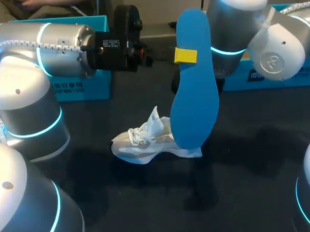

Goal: Take the shoe out of the shoebox, open the shoe tongue, remove and reinsert the insole, then place the shoe into the shoebox

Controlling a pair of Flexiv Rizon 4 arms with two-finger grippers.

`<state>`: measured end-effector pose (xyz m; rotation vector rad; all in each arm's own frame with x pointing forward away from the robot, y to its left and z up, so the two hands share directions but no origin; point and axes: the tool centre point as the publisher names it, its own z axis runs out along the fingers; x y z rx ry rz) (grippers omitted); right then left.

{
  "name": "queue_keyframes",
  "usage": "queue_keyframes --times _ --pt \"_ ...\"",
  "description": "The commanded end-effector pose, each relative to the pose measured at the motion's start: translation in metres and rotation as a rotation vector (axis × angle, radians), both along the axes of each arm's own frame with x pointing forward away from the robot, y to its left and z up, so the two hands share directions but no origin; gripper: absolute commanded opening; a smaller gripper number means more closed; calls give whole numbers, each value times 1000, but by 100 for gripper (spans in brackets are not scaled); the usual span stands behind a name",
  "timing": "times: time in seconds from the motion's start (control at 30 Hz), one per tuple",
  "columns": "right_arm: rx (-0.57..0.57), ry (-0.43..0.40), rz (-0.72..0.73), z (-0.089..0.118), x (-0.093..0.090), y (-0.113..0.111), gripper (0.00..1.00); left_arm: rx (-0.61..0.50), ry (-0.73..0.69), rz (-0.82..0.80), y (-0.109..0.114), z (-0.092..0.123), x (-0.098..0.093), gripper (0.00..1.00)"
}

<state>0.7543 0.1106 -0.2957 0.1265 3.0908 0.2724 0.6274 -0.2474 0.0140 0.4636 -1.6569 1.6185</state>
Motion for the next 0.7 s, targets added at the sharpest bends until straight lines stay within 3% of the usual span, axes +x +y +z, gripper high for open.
queue_keyframes --times 0.03,0.7 --pt "-1 -2 -1 0 -1 0 100 0 -1 1 -1 -1 -1 0" --pt "-44 22 9 -18 33 31 100 0 -1 1 -1 -1 -1 0"
